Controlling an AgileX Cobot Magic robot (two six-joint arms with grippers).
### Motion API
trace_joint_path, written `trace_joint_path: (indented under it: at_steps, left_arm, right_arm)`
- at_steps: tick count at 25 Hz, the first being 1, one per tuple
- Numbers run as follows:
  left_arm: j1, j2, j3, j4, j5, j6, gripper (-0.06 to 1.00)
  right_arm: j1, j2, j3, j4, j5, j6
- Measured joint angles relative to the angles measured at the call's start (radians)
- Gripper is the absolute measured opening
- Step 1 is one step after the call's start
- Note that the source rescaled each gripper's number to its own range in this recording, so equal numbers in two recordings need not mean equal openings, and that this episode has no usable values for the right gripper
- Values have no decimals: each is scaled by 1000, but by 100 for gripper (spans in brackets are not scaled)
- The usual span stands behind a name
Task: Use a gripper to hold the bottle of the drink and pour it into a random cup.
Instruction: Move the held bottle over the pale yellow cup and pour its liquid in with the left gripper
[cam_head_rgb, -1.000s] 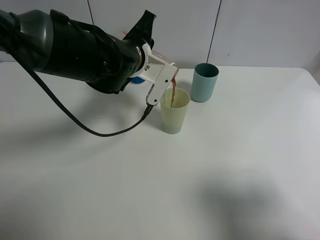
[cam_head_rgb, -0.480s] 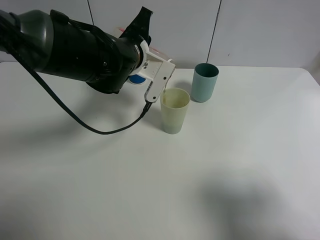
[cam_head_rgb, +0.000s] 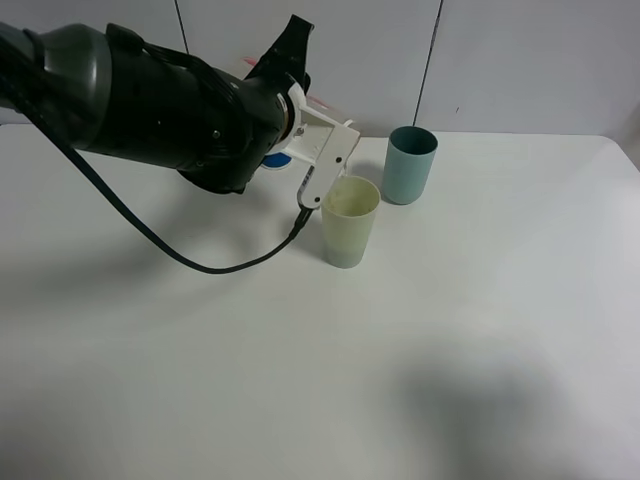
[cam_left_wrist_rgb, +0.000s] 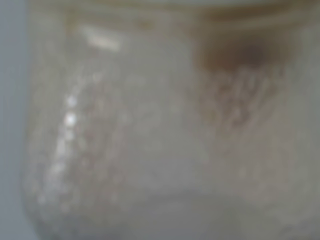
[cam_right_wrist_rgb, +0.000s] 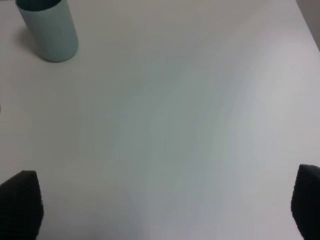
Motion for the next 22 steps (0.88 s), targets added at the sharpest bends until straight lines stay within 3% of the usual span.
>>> trace_joint_path:
  at_steps: [22]
  left_arm:
    - [-31, 0, 0, 4, 27, -23, 1]
  right_arm:
    - [0, 0, 0, 0, 0, 0]
